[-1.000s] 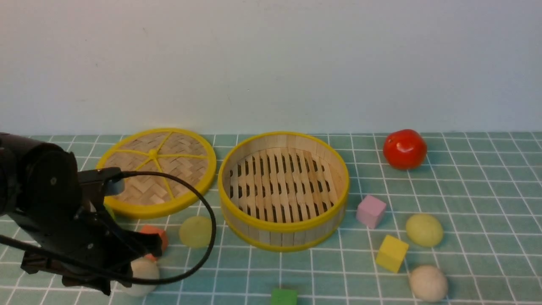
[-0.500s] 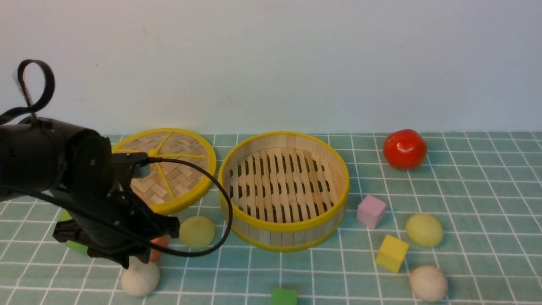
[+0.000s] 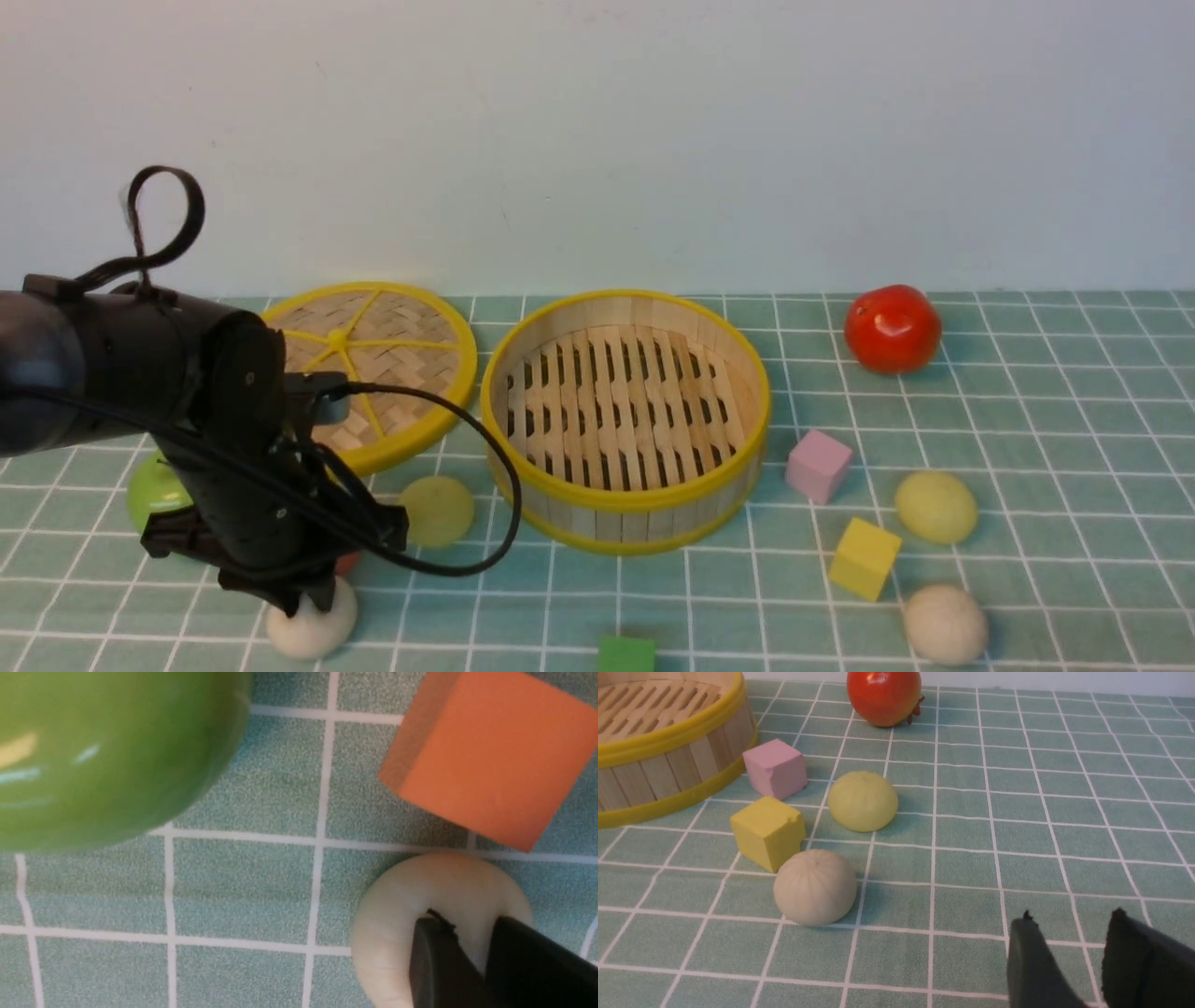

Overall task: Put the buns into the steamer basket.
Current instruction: Use the left arm to grab a steamed stuffed bun, then use the left arm to put the steamed stuffed bun into the steamer

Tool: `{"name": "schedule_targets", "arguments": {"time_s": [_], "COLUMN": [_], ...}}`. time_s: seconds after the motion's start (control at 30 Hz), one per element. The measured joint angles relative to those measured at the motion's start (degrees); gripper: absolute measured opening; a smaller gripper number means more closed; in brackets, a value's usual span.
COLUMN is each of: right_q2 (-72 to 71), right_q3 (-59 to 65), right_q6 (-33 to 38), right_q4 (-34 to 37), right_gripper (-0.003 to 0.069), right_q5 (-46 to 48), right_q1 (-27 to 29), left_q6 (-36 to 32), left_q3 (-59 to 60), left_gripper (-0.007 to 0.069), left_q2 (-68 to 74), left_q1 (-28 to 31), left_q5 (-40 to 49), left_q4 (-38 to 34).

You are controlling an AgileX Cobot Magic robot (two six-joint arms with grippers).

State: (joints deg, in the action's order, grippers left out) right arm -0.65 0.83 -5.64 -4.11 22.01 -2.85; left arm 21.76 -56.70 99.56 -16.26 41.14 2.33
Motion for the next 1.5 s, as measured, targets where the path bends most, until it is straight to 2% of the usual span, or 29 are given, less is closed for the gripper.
{"name": "schedule_targets", "arguments": {"time_s": [0.13,0.4,0.7,0.83,1.0,1.27,1.43,1.5], "right_q2": [0.0,0.0,0.0,0.0,0.0,0.0,0.0,0.0], "right_q3": [0.0,0.0,0.0,0.0,0.0,0.0,0.0,0.0], "right_q6": [0.0,0.0,0.0,0.0,0.0,0.0,0.0,0.0], "right_q4": [0.0,0.0,0.0,0.0,0.0,0.0,0.0,0.0], "right_gripper": [0.024,0.024,0.024,0.024,0.024,0.024,0.024,0.024], "right_q5": [0.0,0.0,0.0,0.0,0.0,0.0,0.0,0.0], "right_q1": [0.0,0.0,0.0,0.0,0.0,0.0,0.0,0.0], "left_q6": [0.0,-1.09,-10.36,-11.91,-12.81,-11.91,-8.34,-6.95], "left_q3": [0.0,-6.67,-26.61,-34.32,-43.02,-48.21,-48.19,-48.63], "left_gripper": [-0.0004,-0.0012,-0.0012,-0.0007,-0.0004,0.0,0.0035,0.0093], "left_q2": [-0.12,-4.57,-3.77,3.22,13.12,21.36,23.45,23.52], "left_q1": [0.0,0.0,-0.41,-3.15,-7.79,-9.37,-9.43,-9.43], "left_q5": [0.94,10.98,13.05,14.0,15.44,15.62,16.05,17.25], "left_q4": [-0.18,-4.36,-16.37,-16.19,-11.98,-11.07,-9.6,-8.58]}}
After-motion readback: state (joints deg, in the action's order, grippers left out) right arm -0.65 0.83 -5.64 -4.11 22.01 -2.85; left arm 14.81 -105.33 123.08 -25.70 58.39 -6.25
